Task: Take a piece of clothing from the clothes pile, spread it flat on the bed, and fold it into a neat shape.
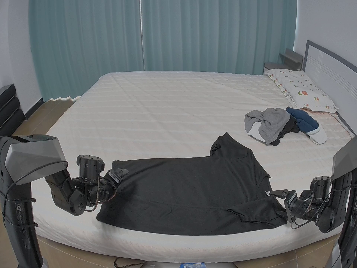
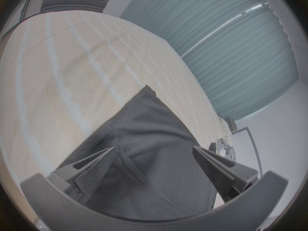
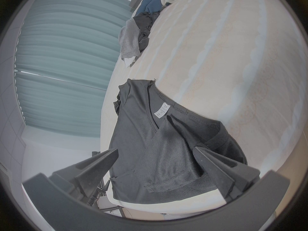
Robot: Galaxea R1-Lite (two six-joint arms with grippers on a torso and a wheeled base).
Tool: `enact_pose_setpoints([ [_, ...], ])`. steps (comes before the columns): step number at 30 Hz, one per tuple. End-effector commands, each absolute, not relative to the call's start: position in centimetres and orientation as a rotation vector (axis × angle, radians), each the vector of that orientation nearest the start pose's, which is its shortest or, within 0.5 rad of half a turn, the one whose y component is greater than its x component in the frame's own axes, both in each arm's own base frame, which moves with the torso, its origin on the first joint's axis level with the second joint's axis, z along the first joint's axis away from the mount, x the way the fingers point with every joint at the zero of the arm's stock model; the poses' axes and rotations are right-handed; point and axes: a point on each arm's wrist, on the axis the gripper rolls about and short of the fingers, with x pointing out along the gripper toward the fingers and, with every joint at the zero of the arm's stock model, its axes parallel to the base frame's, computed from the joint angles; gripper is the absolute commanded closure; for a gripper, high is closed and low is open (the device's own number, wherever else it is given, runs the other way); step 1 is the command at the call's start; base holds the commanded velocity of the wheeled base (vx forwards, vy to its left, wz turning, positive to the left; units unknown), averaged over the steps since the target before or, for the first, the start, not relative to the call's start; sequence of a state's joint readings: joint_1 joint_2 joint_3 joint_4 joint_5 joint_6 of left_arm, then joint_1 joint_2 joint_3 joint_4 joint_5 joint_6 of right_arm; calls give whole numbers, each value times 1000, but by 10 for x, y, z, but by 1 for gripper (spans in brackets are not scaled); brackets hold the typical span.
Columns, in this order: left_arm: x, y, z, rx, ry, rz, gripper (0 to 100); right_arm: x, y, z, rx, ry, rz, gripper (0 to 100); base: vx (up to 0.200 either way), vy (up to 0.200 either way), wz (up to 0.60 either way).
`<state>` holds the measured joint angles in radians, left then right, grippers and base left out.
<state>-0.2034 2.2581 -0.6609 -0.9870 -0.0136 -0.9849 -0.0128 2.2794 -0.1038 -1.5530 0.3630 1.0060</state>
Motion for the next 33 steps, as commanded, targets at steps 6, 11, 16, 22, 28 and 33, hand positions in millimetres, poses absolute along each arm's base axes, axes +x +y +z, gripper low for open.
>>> enact_pose_setpoints([
  [6,346,-47,1,-939,618,145,0,240,5,-18,1070,731,11,0,0,0,0],
  [11,343,-39,8,-948,637,104,0,241,5,-18,1069,730,12,0,0,0,0],
  [16,333,-35,-1,-844,730,63,0,240,5,-18,1069,731,12,0,0,0,0],
  [22,329,-41,-11,-781,772,40,0,240,5,-19,1069,735,8,0,0,0,0],
  [28,329,-44,-12,-775,775,34,0,240,5,-19,1067,734,8,0,0,0,0],
  [33,330,-46,-13,-772,773,35,0,240,6,-19,1063,738,12,0,0,0,0],
])
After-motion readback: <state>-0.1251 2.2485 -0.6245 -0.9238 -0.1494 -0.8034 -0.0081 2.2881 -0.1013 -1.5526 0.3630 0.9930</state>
